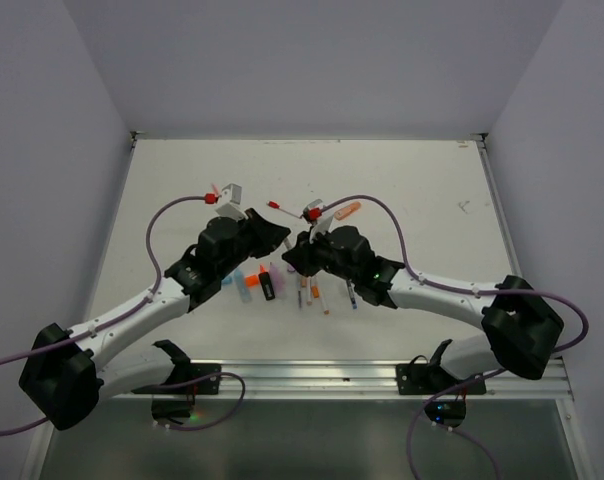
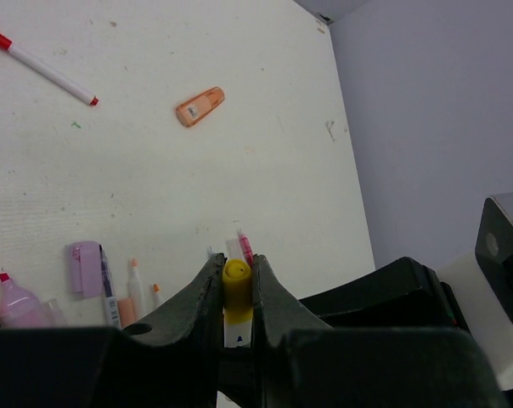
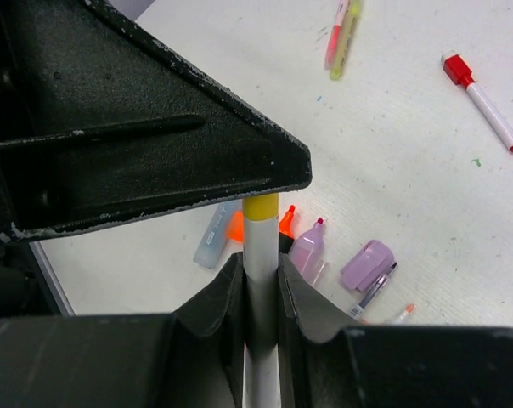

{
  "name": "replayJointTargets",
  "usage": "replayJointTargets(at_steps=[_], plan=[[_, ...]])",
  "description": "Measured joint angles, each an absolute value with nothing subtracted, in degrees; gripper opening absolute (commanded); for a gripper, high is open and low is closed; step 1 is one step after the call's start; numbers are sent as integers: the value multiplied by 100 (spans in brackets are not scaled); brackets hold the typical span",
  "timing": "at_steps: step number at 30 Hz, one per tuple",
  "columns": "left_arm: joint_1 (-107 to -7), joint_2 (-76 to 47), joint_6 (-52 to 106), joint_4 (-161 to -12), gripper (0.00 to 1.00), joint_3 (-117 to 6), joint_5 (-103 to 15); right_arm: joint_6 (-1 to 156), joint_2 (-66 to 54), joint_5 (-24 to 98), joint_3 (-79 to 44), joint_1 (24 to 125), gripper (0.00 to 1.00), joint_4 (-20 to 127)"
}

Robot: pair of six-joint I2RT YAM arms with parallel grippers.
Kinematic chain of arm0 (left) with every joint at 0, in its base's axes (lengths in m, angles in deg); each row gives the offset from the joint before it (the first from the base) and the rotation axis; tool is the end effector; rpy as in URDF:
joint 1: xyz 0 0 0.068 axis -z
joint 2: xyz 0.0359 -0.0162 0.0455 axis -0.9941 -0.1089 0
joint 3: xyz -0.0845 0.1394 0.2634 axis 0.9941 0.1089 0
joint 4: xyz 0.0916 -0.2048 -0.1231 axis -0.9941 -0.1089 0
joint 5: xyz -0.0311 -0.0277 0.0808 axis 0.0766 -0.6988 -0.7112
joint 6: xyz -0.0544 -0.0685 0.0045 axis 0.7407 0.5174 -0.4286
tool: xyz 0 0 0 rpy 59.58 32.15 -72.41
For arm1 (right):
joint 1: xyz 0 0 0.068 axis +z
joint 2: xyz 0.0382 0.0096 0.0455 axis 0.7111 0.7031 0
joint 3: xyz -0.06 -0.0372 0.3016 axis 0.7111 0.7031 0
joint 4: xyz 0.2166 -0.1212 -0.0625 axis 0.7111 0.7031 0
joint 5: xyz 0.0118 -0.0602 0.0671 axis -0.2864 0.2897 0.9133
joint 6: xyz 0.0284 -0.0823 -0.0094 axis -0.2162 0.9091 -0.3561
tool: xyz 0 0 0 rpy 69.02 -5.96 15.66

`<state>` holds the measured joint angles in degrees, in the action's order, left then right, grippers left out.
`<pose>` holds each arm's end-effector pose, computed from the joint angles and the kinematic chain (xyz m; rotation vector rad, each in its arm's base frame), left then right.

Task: Open the pen caps

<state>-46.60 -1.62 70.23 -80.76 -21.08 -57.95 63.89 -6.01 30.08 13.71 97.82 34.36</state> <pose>0.2174 -0.1553 0.2927 -0.3683 1.9530 -0.9932 0.2089 0.2744 0.2709 -0.5631 1.9024 0.8691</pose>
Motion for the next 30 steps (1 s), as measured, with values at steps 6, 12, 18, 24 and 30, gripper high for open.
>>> replayJointTargets(at_steps=[6,12,18,24,30], plan=[[-4783,-269,7371,-8028,0,-2242,-5517,6394,-922,2868,1786,9773,0,2949],[-5226,-472,7537,-7608,0,-2508,-6223,6429,-1180,2840,2269,9803,0,3064],[-5707,-426,7648,-6646,0,-2873,-7430,6433,-1154,2905,2809,9895,0,3928],[-5701,-632,7548,-6723,0,-3066,-7198,6352,-1298,2715,2811,9895,0,4011],[-5502,-1231,7093,-7649,0,-3649,-6324,6015,-1348,1913,2798,9830,0,4518]])
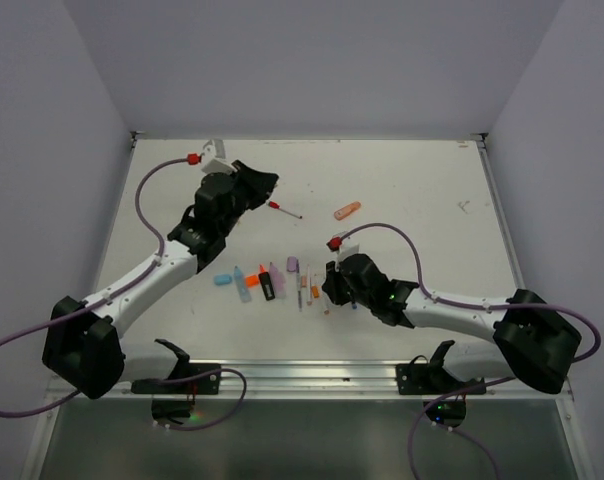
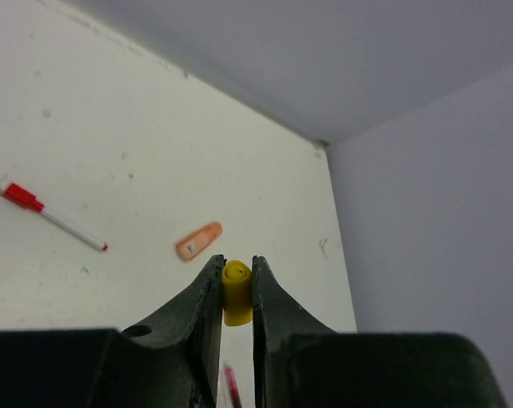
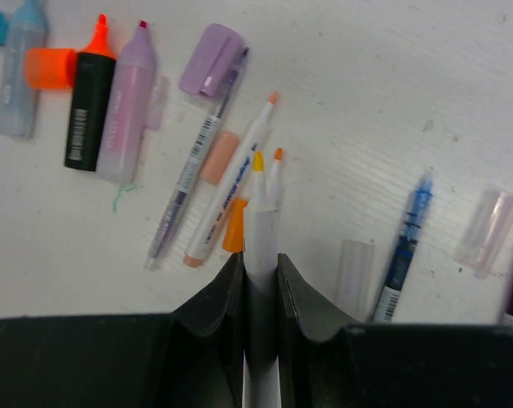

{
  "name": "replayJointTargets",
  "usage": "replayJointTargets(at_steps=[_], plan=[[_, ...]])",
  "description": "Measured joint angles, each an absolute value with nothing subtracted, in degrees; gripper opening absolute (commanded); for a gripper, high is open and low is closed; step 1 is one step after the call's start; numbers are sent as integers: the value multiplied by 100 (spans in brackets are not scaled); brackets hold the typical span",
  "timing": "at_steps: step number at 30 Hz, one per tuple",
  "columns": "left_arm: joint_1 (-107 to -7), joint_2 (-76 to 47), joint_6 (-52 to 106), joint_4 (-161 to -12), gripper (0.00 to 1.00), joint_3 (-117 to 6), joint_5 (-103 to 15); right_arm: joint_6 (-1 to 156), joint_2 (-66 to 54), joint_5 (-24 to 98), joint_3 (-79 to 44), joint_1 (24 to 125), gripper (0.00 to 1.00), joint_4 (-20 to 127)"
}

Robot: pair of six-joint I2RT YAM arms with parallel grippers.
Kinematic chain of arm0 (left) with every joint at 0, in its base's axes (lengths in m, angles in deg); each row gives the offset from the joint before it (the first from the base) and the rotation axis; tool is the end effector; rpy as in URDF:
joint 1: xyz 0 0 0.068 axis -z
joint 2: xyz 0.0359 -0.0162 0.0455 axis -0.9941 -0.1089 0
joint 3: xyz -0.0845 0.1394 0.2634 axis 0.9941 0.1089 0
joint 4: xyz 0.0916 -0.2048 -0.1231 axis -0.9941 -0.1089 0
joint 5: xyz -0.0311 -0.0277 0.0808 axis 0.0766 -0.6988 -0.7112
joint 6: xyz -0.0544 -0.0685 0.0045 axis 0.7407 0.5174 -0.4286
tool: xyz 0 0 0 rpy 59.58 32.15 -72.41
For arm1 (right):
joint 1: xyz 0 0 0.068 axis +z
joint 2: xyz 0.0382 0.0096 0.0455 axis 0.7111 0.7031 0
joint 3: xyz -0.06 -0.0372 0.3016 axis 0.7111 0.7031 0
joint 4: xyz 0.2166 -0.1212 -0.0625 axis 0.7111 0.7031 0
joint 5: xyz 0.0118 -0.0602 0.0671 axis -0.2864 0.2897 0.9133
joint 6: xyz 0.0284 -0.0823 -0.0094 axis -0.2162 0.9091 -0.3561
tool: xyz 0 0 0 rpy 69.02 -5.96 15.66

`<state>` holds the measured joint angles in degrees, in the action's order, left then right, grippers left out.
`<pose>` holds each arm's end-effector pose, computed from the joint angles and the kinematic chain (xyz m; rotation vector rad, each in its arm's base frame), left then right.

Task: Open the pen caps

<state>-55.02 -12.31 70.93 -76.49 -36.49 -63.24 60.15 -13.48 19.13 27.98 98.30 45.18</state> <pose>0.2928 -0.1439 0.3575 -0.5509 1.7042 -0.9171 0.1744 0.2090 0.1952 -0.4632 2.1918 0.5633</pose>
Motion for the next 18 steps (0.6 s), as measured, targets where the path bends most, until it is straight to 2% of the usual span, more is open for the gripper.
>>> replayJointTargets(at_steps=[8,18], plan=[[-4582,-1749,6907,-8539,0,-3345,-5412,5506,-894,1707,2706,9460,0,4916],[-3838,-2527,6999,-8738,1,-3144,-5133,5165,-531,1764,2643,9268,0,4896]])
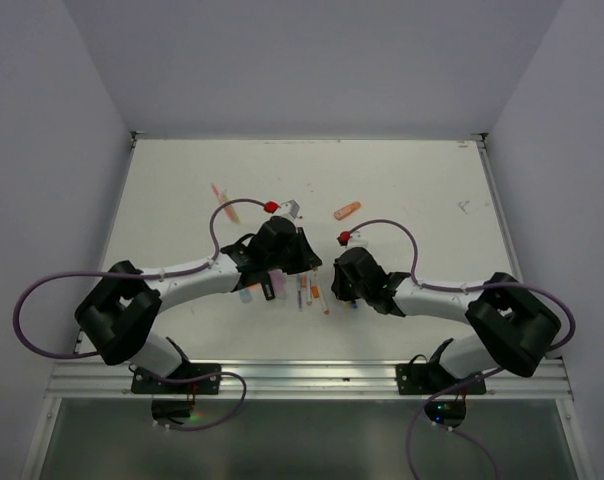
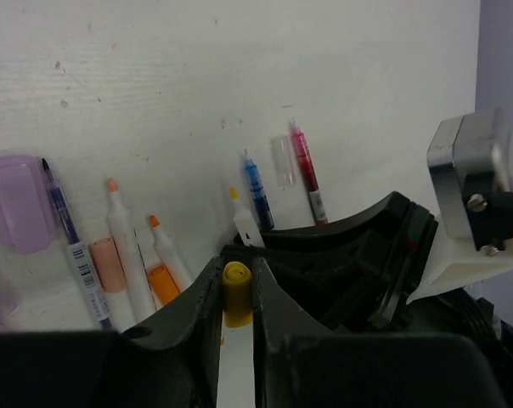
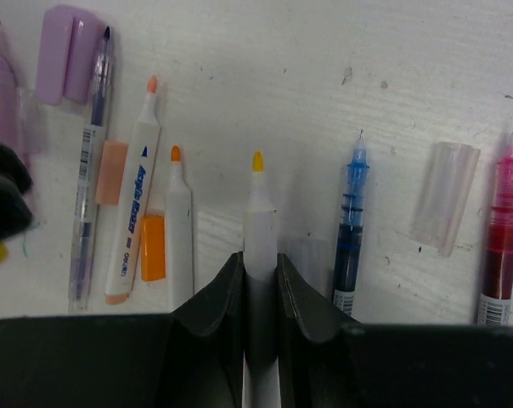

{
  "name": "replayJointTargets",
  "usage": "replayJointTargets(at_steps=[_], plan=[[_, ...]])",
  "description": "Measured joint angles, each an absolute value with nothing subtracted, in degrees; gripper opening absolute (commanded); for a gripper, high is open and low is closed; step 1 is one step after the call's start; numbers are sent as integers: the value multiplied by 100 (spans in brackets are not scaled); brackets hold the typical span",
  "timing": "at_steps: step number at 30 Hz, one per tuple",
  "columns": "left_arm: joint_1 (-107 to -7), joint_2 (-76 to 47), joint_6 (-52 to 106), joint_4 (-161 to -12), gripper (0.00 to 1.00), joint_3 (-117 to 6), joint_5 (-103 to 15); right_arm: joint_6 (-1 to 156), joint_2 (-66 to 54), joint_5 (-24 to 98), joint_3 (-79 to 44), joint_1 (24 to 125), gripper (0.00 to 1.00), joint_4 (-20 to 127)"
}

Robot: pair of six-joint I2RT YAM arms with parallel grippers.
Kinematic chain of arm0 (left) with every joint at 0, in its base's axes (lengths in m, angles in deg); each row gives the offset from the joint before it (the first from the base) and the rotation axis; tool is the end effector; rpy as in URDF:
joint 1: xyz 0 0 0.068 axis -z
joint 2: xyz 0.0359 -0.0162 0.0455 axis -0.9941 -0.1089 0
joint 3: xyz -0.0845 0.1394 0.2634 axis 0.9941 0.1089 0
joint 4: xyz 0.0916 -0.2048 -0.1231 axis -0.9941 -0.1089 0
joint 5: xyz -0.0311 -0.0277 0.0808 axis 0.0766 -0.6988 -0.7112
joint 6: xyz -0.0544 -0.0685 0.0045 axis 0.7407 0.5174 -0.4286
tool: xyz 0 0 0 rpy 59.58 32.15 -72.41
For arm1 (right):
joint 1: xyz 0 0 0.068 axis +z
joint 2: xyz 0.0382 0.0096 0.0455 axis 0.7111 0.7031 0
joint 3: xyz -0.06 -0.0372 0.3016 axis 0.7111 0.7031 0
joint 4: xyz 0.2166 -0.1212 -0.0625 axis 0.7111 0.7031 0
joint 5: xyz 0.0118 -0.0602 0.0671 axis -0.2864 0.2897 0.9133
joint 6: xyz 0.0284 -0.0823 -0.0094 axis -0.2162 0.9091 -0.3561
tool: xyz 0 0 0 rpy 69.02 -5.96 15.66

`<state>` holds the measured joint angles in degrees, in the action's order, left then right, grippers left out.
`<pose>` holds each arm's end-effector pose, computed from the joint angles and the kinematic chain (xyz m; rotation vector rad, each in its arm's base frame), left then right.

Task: Open the pen caps

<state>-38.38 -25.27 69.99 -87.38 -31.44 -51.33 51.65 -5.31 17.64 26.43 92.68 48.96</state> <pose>0.2421 -0.2474 0.2251 -0.1715 2.3838 -0.9333 0.2013 0.1959 0.1600 -0.2138 2.3887 0.4374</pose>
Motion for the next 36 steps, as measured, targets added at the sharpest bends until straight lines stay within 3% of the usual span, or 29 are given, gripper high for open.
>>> replayJointTargets(at_steps=[3,16,24,31,36], plan=[[-3714,-2697,7032,-8775,2,-3144,-5087,5073,-474,1793,2632,9174,4,4811],[-3574,-3176,7032,-8771,9,-3149,-4964,4872,-489,1806,2641,8942,44,4686],[-3502,-3248,7034,-8769,18,-3199,-4914,4877,-1222,1749,2724,8940,46,4824],[-3432,-3467,7030,-8762,25,-3350,-4888,4853,-2509,1152,3058,8940,60,4944],[-3414,-3626,7028,-8775,33,-3404,-4881,4853,-3025,846,3353,8934,63,4953]])
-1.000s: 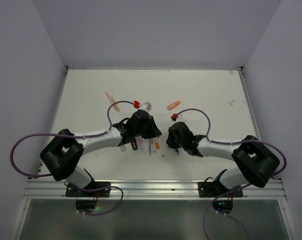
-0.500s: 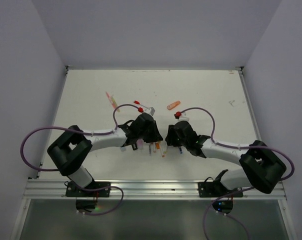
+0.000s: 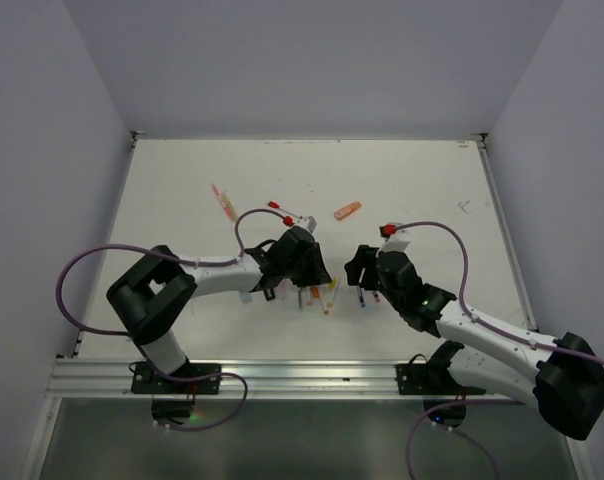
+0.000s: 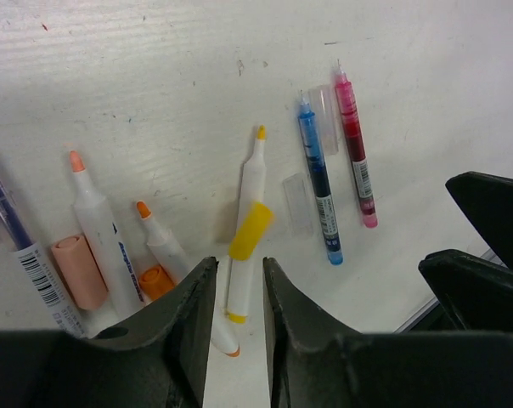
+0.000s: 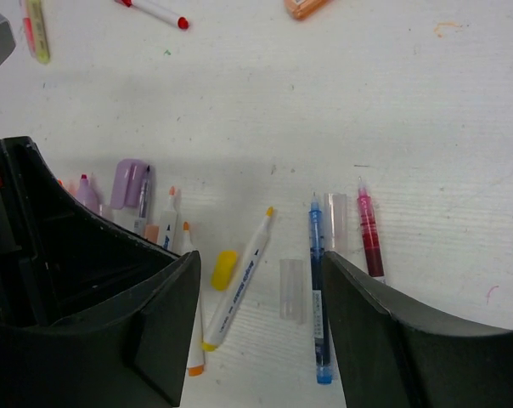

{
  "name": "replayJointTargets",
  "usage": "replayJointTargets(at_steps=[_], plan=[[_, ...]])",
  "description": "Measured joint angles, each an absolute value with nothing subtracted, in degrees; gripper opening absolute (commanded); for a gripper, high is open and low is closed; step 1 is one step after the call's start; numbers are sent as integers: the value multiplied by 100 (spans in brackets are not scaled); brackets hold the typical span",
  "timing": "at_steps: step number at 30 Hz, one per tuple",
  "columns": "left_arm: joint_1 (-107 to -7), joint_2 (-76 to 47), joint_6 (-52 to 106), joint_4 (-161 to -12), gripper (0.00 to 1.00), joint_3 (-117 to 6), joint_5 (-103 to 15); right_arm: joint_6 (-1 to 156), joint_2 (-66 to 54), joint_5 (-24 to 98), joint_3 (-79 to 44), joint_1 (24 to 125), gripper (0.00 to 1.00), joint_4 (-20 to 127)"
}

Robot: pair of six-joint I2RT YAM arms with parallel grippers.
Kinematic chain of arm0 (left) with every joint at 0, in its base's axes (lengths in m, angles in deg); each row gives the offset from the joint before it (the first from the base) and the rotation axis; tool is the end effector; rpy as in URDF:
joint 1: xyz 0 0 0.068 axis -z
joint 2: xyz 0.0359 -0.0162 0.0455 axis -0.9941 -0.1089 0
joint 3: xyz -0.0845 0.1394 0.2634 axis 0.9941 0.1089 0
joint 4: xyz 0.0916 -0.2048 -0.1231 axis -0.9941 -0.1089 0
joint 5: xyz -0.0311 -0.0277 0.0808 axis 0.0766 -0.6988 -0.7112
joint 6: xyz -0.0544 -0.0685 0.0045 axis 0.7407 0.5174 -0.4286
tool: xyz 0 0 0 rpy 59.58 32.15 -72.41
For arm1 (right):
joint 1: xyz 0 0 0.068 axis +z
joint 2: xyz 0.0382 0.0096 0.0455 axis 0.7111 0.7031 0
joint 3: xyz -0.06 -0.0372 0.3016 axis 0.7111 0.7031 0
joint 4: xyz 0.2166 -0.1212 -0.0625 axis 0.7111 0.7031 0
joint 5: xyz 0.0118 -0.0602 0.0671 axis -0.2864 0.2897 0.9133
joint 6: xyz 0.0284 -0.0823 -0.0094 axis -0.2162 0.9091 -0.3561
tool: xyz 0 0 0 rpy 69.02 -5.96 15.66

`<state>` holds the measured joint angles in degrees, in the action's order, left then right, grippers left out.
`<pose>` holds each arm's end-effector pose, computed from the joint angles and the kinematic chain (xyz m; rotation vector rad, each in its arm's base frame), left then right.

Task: Open the pen caps

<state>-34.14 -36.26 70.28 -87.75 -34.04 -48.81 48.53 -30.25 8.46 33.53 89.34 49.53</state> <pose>0.2372 -0.2864 0.1743 -0.0750 2.5684 -0.8824 0.1754 0.1315 0.2194 0.0703 2.0736 0.4941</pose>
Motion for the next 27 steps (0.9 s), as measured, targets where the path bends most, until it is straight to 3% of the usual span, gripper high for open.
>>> replayJointTargets(at_steps=[6,12,16,24,27], plan=[[-3410,-3659,7023,-8769,43,-3446,-4877,4855,-3036,744,3417,8929,63,4968],[-3410,-3357,6944,-9120,66,-3459,-5192,4857,-3031,739,3417,8929,64,4977],[-3467,-2850,6746,-9542,88,-3595,-5624,4875,-3053,726,3430,8929,69,4981],[-4588,-2306,6232,-10150,100,-3955,-6313,5021,-3099,704,3438,8929,86,4984],[-5259,-2372,5937,-10487,100,-4202,-6682,5115,-3130,706,3438,8929,93,4979]])
